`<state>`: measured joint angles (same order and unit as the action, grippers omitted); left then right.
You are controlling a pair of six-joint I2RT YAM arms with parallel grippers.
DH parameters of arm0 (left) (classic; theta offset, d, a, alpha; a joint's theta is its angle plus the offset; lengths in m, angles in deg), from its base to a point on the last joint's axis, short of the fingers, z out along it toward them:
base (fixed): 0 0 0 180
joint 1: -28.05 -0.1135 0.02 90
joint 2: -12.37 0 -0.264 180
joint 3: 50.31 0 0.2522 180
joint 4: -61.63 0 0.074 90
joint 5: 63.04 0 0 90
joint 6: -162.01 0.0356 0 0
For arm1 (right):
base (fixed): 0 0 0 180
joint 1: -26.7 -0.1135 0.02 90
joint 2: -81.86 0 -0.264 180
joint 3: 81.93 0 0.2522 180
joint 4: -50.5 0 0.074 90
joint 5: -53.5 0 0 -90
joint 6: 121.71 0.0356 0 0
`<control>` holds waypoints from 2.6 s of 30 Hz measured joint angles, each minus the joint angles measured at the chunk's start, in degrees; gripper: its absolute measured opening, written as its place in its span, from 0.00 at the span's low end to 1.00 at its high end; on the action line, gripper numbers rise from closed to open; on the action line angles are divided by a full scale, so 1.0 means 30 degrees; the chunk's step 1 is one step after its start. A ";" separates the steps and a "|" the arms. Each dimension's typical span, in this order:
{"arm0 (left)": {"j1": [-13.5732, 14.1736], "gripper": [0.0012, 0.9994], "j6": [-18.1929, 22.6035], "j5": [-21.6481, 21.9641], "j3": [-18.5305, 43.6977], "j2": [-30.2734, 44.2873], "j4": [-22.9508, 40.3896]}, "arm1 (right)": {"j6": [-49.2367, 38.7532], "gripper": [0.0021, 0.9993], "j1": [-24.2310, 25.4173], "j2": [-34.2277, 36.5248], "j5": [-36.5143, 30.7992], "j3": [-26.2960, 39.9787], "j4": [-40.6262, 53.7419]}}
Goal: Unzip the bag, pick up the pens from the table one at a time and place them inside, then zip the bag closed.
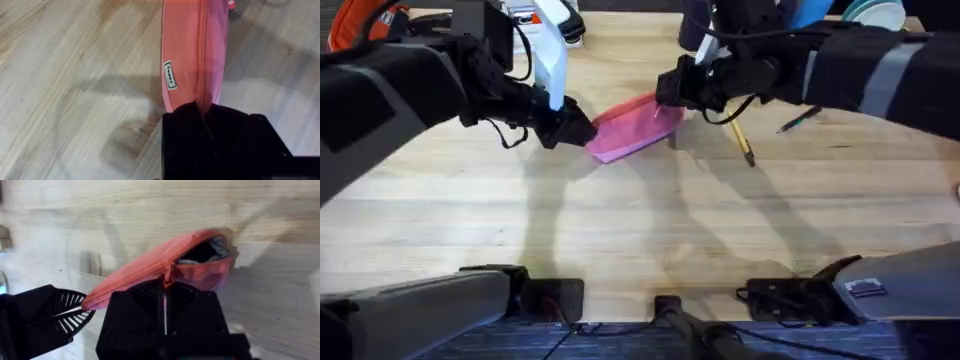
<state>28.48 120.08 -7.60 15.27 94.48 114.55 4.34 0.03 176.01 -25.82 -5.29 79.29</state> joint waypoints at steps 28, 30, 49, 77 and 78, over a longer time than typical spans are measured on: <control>-0.0015 0.04 0.0000 0.0087 0.0000 -0.0002 0.0016 | -0.2125 0.03 -0.2404 0.0002 0.0889 -0.0004 -0.2042; -0.0015 0.04 0.0000 0.0087 0.0000 0.0000 0.0018 | -0.2539 0.03 -0.2874 0.0000 0.0889 -0.0004 -0.2105; -0.0015 0.04 0.0418 0.0321 0.0000 -0.0005 0.0088 | -1.1746 0.03 -0.6251 0.0000 -0.0282 0.0004 -0.2575; -0.0015 0.22 0.0328 0.0372 0.0000 0.0007 -0.0529 | -1.2764 1.00 -0.4362 -0.4022 -0.2994 0.0639 0.1151; -0.0015 0.33 0.0326 0.0372 0.0000 0.0007 -0.0591 | -1.2776 1.00 -0.4224 -0.4022 -0.2994 0.0710 0.1146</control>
<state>28.43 121.06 -6.49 15.27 94.50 112.78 -33.99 -12.64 163.95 -34.80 -3.16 82.73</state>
